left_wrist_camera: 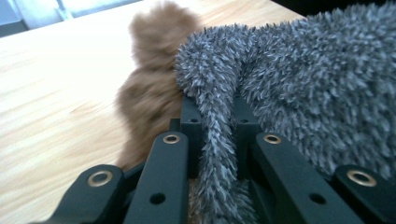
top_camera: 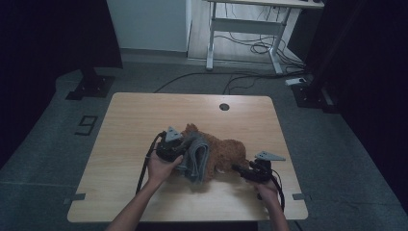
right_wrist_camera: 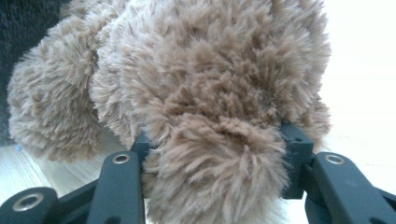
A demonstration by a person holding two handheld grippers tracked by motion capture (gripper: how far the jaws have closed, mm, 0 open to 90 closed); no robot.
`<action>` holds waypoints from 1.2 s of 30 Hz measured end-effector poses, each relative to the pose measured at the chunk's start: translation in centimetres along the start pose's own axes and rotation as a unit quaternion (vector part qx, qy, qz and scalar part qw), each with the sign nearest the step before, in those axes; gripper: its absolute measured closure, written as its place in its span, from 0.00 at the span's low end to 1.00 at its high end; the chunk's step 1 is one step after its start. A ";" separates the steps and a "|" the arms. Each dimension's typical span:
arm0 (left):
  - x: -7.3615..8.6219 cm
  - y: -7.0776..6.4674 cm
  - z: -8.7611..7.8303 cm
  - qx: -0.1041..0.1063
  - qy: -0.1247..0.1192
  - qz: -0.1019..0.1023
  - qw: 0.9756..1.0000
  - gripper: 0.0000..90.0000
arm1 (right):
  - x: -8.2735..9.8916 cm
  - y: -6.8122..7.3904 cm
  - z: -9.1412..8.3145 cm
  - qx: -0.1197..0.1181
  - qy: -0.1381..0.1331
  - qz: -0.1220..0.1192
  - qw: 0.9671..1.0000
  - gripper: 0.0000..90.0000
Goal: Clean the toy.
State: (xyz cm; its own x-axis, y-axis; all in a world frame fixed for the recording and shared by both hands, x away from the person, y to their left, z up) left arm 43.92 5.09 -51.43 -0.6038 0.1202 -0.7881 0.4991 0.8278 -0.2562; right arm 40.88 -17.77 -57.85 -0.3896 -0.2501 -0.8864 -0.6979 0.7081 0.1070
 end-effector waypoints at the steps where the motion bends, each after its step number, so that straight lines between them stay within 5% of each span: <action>1: 0.2 0.6 -0.2 -0.001 0.000 -0.006 1.000 0.88 | 0.0 0.0 0.0 0.000 0.000 0.003 1.000 0.54; 4: 1.0 2.6 -0.6 -0.019 0.008 -0.017 1.000 0.88 | 0.0 -0.1 0.0 -0.002 -0.001 0.006 1.000 0.54; 5: 1.8 3.9 -0.5 -0.020 0.018 -0.036 0.999 0.88 | 0.0 -0.1 0.0 -0.003 0.000 0.006 1.000 0.54; 8: 3.2 4.7 0.4 -0.010 0.040 -0.061 0.997 0.88 | 0.0 -0.1 0.1 -0.001 -0.002 0.002 1.000 0.54; 17: 3.6 5.7 1.6 -0.008 0.066 -0.078 0.995 0.88 | 0.0 -0.1 0.1 0.002 0.001 -0.005 1.000 0.54; 23: 4.9 8.3 1.0 -0.060 0.081 -0.068 0.993 0.88 | 0.1 -0.1 0.0 -0.001 0.001 -0.004 1.000 0.54; 25: 4.9 8.7 0.5 -0.054 0.073 -0.076 0.993 0.89 | 0.1 -0.2 0.0 0.000 0.003 -0.005 1.000 0.54; 28: 3.2 7.6 -0.5 -0.032 0.044 -0.076 0.996 0.89 | 0.1 -0.3 0.0 -0.001 0.003 -0.001 1.000 0.54; 30: 1.3 5.7 -1.4 -0.011 0.019 -0.063 0.998 0.89 | 0.1 -0.5 0.0 -0.001 0.002 0.001 1.000 0.54; 33: -1.8 0.9 -2.0 0.023 -0.008 -0.016 1.000 0.89 | 0.1 -0.4 0.0 0.000 0.002 -0.001 1.000 0.54; 36: -3.4 -3.7 -1.3 0.046 -0.009 0.023 0.999 0.89 | 0.1 -0.4 0.0 0.001 0.003 0.000 1.000 0.54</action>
State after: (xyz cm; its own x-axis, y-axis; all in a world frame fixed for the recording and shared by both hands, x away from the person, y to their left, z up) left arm 43.33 2.35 -47.12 -0.5679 0.1472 -0.8099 0.5823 0.7672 -0.2689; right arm 41.08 -18.05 -58.01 -0.3926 -0.2541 -0.8839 -0.6966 0.7096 0.1054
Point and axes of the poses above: each handheld gripper's, and its own axes: z roughly forward along the jaws, x roughly out of its underside, y roughly to its left, the point moved 10 cm from there along z, roughly forward along the jaws, and after that the axes turned 14 degrees about -z, right-handed, at the moved point
